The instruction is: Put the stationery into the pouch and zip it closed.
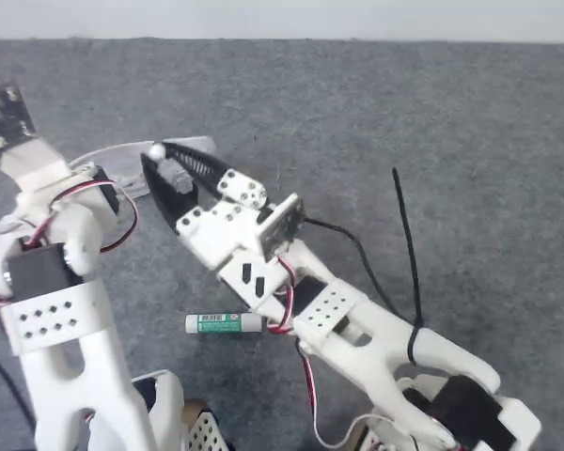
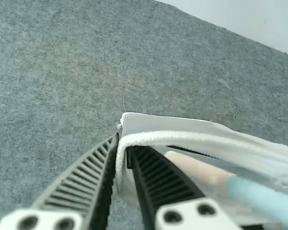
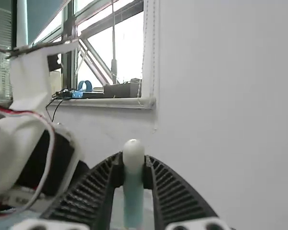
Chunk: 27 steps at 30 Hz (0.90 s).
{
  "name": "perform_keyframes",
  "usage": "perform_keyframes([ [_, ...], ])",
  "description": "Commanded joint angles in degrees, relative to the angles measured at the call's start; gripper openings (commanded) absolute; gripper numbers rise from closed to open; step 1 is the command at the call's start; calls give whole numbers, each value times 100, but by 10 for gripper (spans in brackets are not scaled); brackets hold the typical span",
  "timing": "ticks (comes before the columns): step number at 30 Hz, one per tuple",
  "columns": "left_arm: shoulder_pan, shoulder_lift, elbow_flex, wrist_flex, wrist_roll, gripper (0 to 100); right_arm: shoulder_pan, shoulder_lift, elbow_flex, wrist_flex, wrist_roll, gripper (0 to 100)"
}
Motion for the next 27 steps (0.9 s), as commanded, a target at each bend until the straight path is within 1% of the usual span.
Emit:
perform_keyframes([
  [1,-9,-9,-40,-123,-44,11,-198,-57,88,13,571,6],
  [3,-9,-9,-31,-123,-44,11,-215,-101,158,4,730,6],
  [10,-18,-9,-31,-123,-44,11,-198,-119,193,22,747,17],
  [11,-18,-9,-31,-123,-44,11,-198,-119,193,40,747,43],
  [15,-26,-9,-31,-123,-44,11,-198,-127,325,40,747,206],
  [17,-26,-9,-31,-123,-44,11,-215,-119,378,57,756,233],
  [23,-18,-9,-31,-132,-44,11,-215,-127,413,31,774,159],
  [27,-18,-9,-31,-132,-44,11,-215,-127,431,31,782,129],
])
